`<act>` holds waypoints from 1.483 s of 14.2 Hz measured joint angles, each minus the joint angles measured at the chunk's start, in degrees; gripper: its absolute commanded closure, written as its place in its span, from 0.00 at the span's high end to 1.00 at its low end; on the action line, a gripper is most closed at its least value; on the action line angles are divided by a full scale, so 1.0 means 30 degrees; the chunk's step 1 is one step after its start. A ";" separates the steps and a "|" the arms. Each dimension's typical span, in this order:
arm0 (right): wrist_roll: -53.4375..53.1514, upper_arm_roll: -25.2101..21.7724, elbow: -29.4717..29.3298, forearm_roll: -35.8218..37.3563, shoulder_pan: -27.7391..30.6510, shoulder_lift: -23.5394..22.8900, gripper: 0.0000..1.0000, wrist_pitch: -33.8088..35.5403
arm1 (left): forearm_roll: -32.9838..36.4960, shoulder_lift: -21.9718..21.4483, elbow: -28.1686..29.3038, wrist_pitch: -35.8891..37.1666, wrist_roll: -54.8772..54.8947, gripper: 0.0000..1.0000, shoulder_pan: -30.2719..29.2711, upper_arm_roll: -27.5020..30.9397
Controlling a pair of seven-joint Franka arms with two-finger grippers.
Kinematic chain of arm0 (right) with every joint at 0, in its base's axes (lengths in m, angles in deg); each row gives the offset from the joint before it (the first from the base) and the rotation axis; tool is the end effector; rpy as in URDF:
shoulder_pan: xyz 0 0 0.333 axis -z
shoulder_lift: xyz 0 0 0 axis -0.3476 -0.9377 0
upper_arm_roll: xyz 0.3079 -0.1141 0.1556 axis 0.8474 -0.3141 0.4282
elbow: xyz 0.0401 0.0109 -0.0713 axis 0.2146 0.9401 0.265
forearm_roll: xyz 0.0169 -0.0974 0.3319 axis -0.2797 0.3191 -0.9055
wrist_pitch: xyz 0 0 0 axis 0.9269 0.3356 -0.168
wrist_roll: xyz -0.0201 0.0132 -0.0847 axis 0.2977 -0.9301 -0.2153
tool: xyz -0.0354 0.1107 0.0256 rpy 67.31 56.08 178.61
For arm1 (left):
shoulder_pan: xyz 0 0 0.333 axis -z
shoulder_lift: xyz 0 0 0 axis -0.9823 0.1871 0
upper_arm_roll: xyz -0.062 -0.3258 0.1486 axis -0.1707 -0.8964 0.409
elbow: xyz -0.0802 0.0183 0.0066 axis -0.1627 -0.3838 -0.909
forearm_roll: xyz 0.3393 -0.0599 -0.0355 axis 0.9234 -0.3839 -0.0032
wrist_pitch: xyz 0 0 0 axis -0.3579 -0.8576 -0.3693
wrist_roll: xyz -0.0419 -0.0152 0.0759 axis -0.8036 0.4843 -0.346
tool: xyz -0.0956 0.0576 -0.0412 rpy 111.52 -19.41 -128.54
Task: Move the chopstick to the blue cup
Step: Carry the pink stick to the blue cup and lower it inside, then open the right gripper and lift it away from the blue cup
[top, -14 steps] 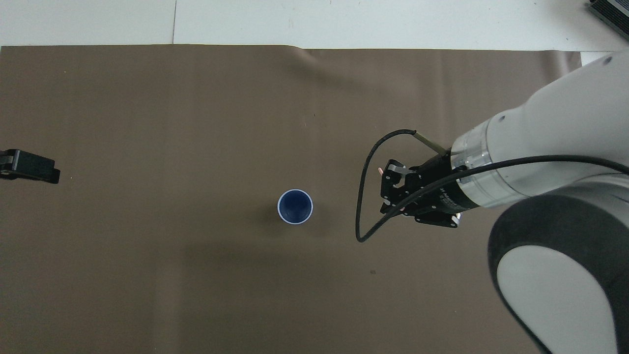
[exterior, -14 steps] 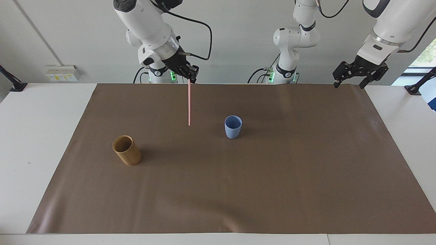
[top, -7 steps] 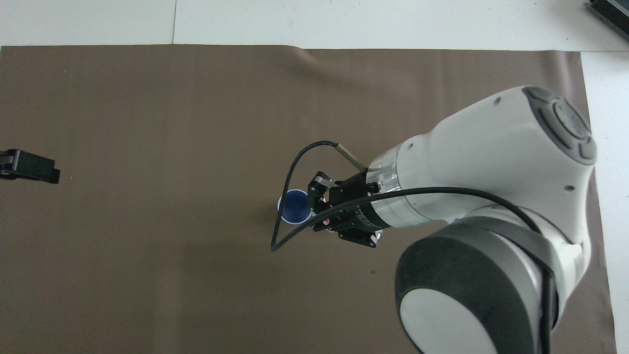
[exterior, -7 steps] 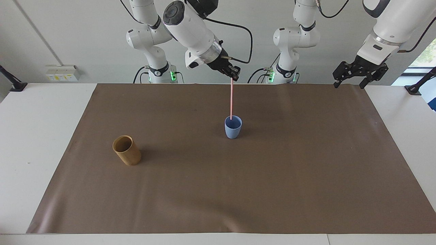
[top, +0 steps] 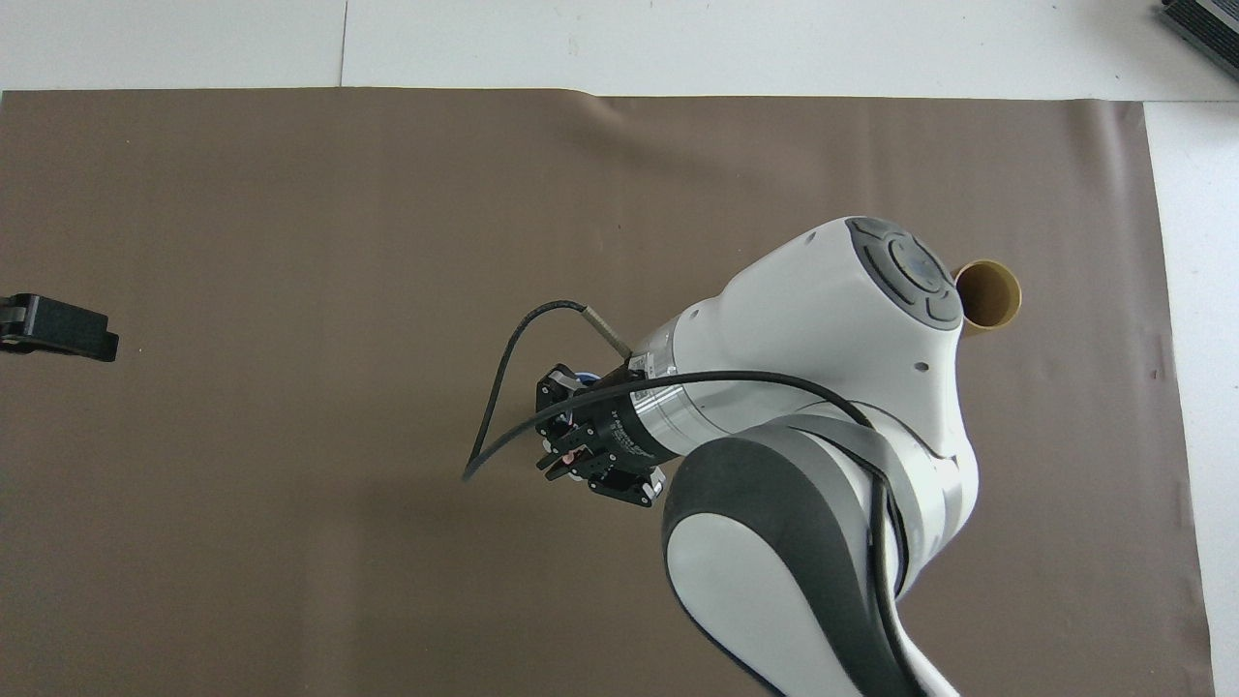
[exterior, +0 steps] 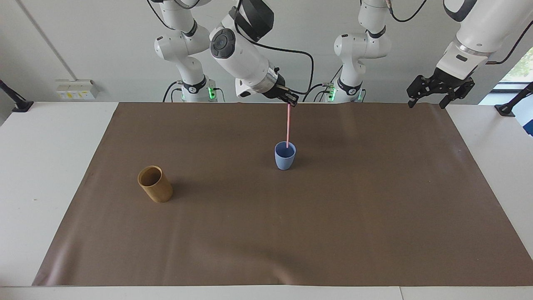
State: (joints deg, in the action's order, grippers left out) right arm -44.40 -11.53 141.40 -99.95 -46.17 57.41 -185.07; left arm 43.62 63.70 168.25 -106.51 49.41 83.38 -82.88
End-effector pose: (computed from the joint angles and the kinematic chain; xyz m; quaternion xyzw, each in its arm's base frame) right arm 0.4579 0.3404 0.5766 -0.8740 0.3663 0.2371 0.2142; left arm 0.4828 -0.0173 0.6781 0.9987 -0.0474 -0.0202 0.0015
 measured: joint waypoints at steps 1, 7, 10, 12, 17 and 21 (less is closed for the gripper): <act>0.0000 -0.0011 0.0172 0.0000 0.0001 -0.0065 0.00 -0.0329 | 0.0000 0.0000 0.0000 0.0000 0.0000 1.00 0.0000 0.0000; 0.0327 -0.0051 0.1088 -0.0001 -0.0125 -0.1147 0.42 -0.1566 | 0.0000 0.0000 0.0000 0.0000 0.0000 1.00 0.0000 0.0000; 0.0428 -0.0050 0.1519 0.0000 -0.0134 -0.1208 1.00 -0.2225 | 0.0000 0.0000 0.0000 0.0000 0.0000 1.00 0.0000 0.0000; 0.0452 -0.0048 0.1501 0.0000 -0.0209 -0.1204 1.00 -0.2331 | 0.0000 -0.0001 0.0000 0.0000 0.0000 1.00 -0.0001 0.0000; 0.0908 -0.0271 0.0524 0.2846 0.0329 -0.0907 1.00 -0.2467 | 0.0000 -0.0001 0.0000 0.0000 0.0000 1.00 -0.0001 0.0000; 0.3213 -0.0337 -0.0082 0.7200 0.1349 -0.0267 1.00 -0.2380 | 0.0000 -0.0001 0.0000 0.0000 0.0000 1.00 -0.0001 -0.0026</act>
State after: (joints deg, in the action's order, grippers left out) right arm -34.76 -12.55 141.15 -78.35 -42.12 56.61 -192.21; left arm 43.62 63.70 168.25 -106.51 49.41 83.38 -82.96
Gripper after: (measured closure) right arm 0.000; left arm 0.000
